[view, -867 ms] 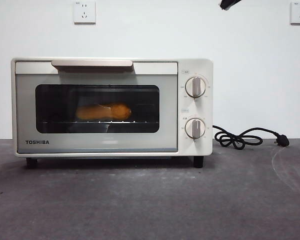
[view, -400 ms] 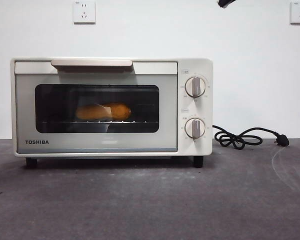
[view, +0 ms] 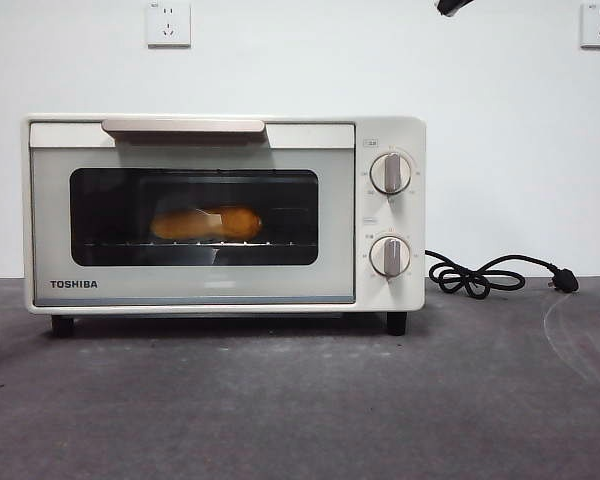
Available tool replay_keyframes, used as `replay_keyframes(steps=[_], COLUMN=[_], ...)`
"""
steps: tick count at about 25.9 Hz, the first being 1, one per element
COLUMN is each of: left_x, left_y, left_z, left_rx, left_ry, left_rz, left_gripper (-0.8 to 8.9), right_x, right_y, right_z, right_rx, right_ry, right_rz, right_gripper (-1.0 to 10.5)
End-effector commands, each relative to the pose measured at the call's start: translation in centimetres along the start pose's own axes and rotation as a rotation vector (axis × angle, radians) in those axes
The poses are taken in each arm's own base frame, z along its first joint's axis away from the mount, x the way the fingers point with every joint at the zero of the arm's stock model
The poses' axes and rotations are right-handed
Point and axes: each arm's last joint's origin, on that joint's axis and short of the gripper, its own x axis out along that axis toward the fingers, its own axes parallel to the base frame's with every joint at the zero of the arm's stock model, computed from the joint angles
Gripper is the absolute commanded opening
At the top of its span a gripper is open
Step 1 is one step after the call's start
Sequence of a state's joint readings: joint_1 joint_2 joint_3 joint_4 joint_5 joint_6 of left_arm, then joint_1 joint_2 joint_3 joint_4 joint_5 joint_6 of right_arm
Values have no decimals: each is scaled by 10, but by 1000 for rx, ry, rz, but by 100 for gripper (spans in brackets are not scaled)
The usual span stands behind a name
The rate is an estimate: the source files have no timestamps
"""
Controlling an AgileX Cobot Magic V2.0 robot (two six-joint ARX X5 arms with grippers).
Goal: Take the corn from the table,put the corn in the oven
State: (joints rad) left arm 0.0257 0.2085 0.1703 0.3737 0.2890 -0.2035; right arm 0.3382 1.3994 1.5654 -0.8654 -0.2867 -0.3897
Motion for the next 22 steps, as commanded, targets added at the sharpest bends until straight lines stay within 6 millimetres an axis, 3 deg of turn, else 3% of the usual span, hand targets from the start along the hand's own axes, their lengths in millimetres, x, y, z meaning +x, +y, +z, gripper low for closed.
replay_keyframes(steps=[1, 11, 22], left_x=[-7, -21, -27], left_y=[2, 5, 10], left_z=[-11, -43, -70], left_rx=[4, 39, -27], left_ry=[2, 48, 318], left_rz=[42, 51, 152], left_gripper=[-3, -3, -3], right_x=[-2, -2, -2], right_y=[0, 0, 0], right_z=[1, 1, 1], right_rx=[-8, -8, -8], right_ry=[-10, -11, -10], right_rz=[-4, -5, -4], right_gripper=[-15, -15, -15])
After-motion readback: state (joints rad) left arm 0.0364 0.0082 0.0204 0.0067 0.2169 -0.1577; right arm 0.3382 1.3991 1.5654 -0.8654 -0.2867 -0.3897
